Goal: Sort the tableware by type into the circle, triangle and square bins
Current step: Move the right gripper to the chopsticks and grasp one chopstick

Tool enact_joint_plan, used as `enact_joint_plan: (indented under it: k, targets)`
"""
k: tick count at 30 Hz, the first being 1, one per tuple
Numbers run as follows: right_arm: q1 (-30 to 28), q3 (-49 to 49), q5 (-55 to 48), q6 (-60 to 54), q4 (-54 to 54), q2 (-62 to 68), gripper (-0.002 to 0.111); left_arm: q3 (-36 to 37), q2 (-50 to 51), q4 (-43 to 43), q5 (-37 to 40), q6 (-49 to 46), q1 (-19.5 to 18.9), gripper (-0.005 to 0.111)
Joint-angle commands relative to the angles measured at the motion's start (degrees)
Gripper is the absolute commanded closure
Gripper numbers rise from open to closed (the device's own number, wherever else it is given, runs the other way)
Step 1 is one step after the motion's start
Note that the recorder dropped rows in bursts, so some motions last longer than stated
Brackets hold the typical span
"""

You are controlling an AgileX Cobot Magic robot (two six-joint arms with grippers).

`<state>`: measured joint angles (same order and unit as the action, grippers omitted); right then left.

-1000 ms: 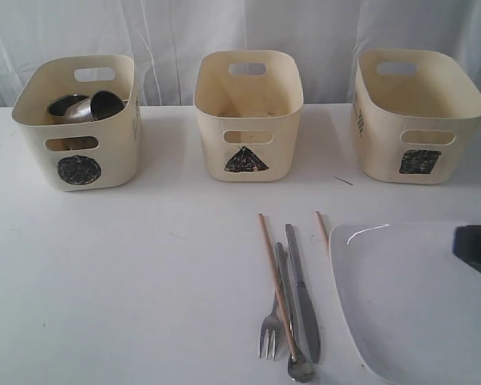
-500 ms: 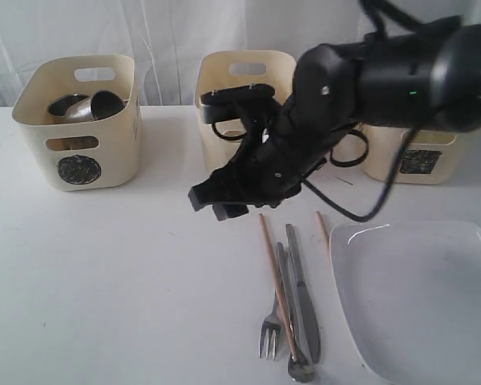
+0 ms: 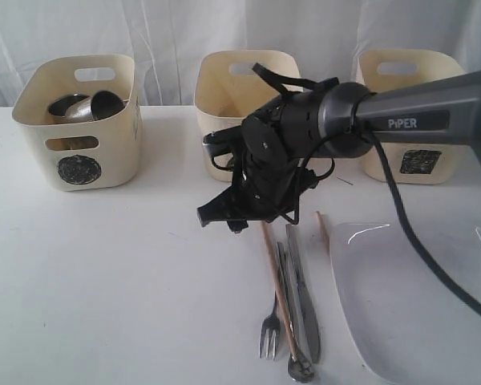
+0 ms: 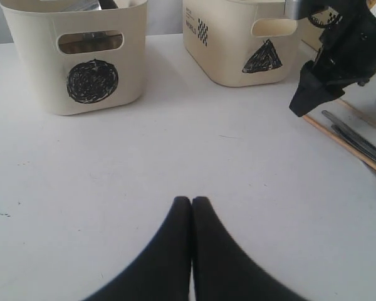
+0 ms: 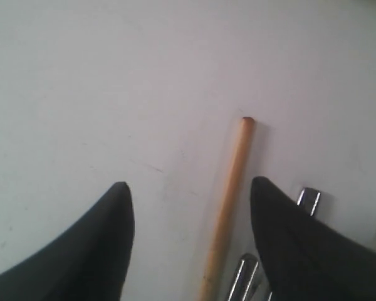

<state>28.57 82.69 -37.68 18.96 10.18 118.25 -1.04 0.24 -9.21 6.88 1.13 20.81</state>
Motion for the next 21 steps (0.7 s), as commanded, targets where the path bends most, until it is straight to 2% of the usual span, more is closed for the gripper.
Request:
enact_joint_plan:
  k: [1, 15, 18, 21]
  targets:
    - [-0.68, 0.13, -0.75, 0.81, 0.66, 1.42, 0.055, 0.41, -0.24, -0.07, 0.16, 0.14, -0.02, 0.107]
    - [-0.68, 0.13, -0.03, 2.22, 1.47, 5.59, 0.058, 0.41, -0.24, -0.07, 0.16, 0.14, -0.02, 0.107]
    - [-0.68, 0.13, -0.82, 2.22, 1.10, 6.19, 0.072, 0.41, -0.24, -0.07, 0.16, 0.14, -0.02, 0.107]
    - [-0.68, 0.02, -1.46, 2.22, 0.59, 5.93, 0.094, 0.41, -0.24, -0.07, 0.16, 0.14, -0.02, 0.107]
